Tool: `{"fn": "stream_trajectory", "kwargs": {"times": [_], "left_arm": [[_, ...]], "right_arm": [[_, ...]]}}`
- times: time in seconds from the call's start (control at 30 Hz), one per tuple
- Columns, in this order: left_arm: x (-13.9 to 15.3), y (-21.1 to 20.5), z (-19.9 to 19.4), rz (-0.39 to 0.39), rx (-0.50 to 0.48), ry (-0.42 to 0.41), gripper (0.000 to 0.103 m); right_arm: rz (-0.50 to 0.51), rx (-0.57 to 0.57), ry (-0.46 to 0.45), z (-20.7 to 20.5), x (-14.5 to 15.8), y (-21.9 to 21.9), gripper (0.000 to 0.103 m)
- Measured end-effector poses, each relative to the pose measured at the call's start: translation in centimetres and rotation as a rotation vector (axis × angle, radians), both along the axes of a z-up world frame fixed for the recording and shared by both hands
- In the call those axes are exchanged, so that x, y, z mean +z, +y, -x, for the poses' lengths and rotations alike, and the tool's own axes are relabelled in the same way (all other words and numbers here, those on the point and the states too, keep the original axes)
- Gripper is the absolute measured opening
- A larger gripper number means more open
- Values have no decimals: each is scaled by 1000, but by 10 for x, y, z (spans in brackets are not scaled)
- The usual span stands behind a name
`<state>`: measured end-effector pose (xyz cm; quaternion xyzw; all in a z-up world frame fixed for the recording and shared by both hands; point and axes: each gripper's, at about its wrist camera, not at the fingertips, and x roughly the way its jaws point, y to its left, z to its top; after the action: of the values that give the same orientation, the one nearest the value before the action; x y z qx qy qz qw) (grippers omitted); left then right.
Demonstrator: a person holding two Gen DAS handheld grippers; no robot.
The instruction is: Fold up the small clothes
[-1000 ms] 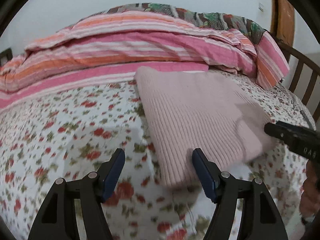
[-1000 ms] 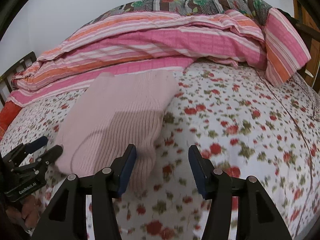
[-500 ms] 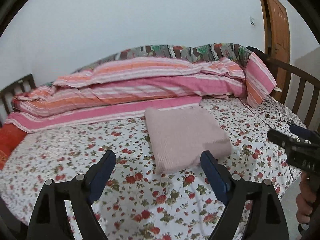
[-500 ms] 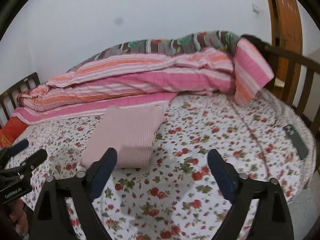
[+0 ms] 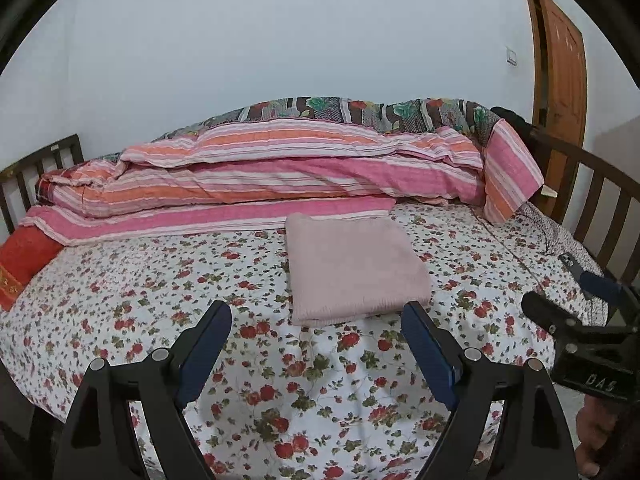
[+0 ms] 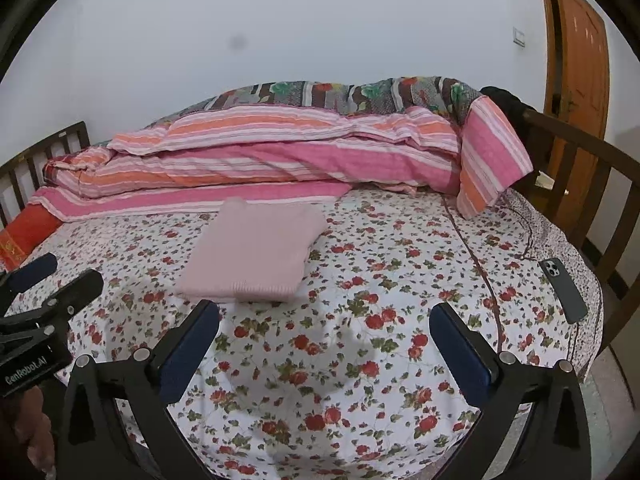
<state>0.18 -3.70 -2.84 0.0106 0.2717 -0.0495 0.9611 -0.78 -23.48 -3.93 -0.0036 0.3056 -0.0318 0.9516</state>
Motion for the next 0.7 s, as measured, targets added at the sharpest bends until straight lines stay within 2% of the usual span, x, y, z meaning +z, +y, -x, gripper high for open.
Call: {"fn": "stream_trajectory", "kwargs": {"times": [0.7], "left_arm": [[1,2,3,28,13,3,86]], "right_arm": [[-2,-3,15,0,-2,1,103]]}}
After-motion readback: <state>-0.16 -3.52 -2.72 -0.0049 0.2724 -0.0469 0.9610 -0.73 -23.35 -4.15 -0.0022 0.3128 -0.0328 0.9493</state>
